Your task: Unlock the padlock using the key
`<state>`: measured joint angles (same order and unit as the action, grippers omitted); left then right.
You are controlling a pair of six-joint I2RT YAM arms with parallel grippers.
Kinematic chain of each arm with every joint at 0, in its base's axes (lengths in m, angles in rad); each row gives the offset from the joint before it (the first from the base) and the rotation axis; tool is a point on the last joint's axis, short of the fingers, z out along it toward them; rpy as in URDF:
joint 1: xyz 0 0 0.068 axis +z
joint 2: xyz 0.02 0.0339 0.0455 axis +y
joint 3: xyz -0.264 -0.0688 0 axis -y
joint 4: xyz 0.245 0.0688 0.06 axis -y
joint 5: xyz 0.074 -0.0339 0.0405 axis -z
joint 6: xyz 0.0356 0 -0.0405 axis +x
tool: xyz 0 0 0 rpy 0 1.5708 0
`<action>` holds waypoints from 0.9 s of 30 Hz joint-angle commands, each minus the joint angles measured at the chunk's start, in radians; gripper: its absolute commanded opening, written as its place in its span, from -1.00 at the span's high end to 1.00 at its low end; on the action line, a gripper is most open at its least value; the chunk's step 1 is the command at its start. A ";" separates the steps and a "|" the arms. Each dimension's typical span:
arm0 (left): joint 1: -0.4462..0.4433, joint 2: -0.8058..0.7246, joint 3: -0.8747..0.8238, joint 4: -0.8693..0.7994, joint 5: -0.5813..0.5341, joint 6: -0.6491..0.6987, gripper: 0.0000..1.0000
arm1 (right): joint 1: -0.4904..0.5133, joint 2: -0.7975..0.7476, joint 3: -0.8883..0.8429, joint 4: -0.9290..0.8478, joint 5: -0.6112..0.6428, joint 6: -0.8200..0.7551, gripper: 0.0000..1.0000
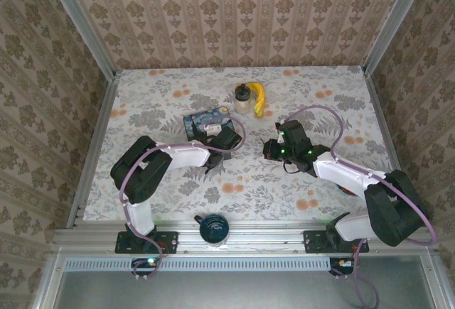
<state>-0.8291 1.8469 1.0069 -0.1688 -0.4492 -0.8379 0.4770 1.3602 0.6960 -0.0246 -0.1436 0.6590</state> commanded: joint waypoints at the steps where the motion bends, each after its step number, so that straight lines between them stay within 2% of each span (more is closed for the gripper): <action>1: 0.010 0.024 0.024 -0.013 0.000 -0.007 0.02 | -0.008 -0.010 -0.013 0.025 -0.017 0.010 1.00; 6: 0.017 0.043 0.031 -0.004 0.002 -0.004 -0.07 | -0.009 0.006 -0.010 0.034 -0.028 0.008 1.00; 11: 0.022 0.059 0.044 0.009 -0.016 0.014 -0.03 | -0.009 0.023 -0.004 0.047 -0.040 0.008 1.00; 16: 0.028 0.077 0.058 0.012 -0.011 0.020 0.09 | -0.011 0.023 0.000 0.056 -0.048 0.004 1.00; 21: 0.030 0.073 0.071 -0.004 0.006 0.039 0.54 | -0.012 0.053 0.003 0.052 -0.051 -0.006 1.00; 27: 0.030 0.015 0.069 -0.034 0.078 0.017 0.58 | -0.011 0.062 -0.033 0.106 -0.079 -0.031 1.00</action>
<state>-0.8040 1.8874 1.0637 -0.1783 -0.4370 -0.8116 0.4690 1.4097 0.6884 0.0353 -0.1921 0.6525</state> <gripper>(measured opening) 0.278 0.062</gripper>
